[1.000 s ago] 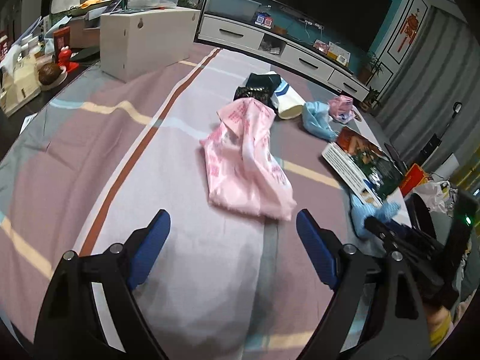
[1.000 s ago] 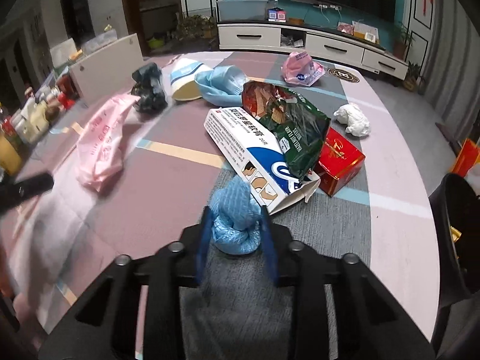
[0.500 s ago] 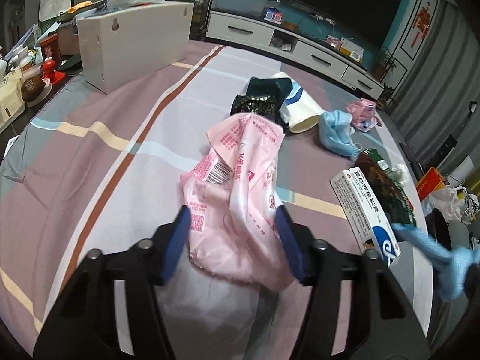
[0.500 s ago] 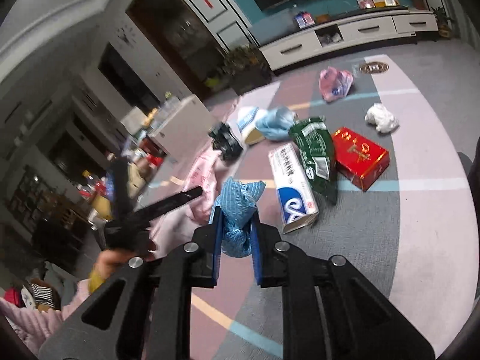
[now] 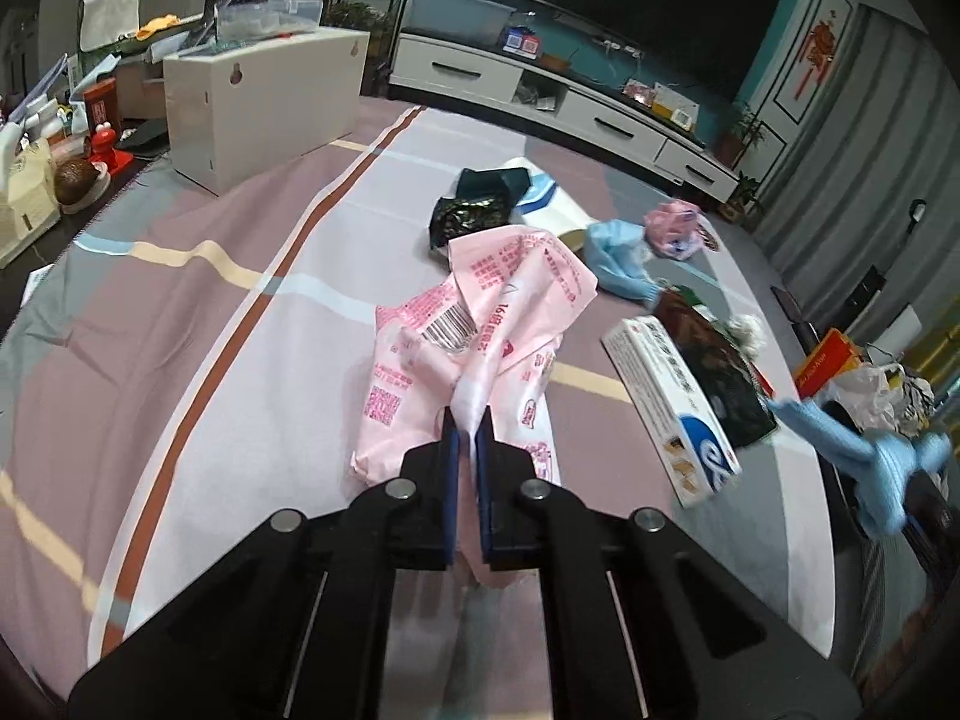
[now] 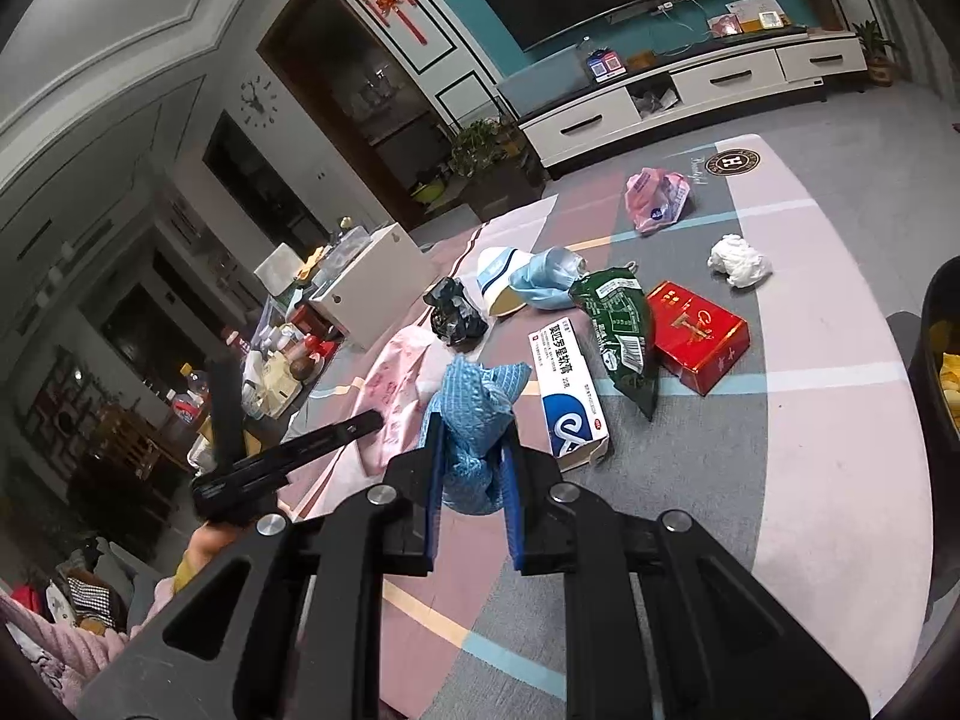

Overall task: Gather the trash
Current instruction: 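Grasp the blue cloth with the right tool while the left tool grasps the pink bag, then carry the blue cloth and pink bag over the black bin and open both tools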

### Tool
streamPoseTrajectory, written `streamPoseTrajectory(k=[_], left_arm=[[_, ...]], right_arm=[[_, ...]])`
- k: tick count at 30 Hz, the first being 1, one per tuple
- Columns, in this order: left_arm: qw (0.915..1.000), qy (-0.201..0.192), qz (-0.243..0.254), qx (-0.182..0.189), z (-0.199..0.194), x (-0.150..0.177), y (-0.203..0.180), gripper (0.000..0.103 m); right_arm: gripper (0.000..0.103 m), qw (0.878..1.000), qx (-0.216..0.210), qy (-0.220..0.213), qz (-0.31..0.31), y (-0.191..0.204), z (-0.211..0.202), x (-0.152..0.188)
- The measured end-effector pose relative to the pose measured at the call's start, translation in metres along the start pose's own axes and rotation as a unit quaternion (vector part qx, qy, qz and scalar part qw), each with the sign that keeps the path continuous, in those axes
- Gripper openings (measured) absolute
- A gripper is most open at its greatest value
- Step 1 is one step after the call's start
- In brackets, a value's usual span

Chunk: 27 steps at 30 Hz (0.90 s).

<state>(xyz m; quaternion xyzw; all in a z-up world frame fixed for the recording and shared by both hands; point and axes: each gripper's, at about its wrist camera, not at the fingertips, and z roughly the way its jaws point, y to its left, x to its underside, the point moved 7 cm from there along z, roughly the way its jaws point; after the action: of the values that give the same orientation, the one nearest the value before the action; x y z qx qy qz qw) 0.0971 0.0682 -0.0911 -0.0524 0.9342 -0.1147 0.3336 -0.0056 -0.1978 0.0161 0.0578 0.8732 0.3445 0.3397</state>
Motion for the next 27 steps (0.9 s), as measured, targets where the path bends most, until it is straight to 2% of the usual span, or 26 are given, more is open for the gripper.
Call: streamPoseTrajectory(k=[7, 14, 21, 27], left_arm=[[0.9994, 0.022, 0.017, 0.021, -0.031, 0.02, -0.02, 0.006], [0.9961, 0.012, 0.06, 0.064, -0.058, 0.023, -0.069, 0.006], [0.986, 0.007, 0.127, 0.108, -0.07, 0.024, -0.138, 0.007], [0.9716, 0.007, 0.191, 0.14, -0.07, 0.03, -0.205, 0.007]], right_arm=[[0.018, 0.999, 0.026, -0.019, 0.004, -0.008, -0.02, -0.001], [0.018, 0.997, 0.057, -0.047, 0.009, -0.025, -0.05, -0.002], [0.018, 0.992, 0.087, -0.088, 0.028, -0.054, -0.088, -0.005], [0.018, 0.984, 0.119, -0.12, 0.058, -0.088, -0.122, -0.001]])
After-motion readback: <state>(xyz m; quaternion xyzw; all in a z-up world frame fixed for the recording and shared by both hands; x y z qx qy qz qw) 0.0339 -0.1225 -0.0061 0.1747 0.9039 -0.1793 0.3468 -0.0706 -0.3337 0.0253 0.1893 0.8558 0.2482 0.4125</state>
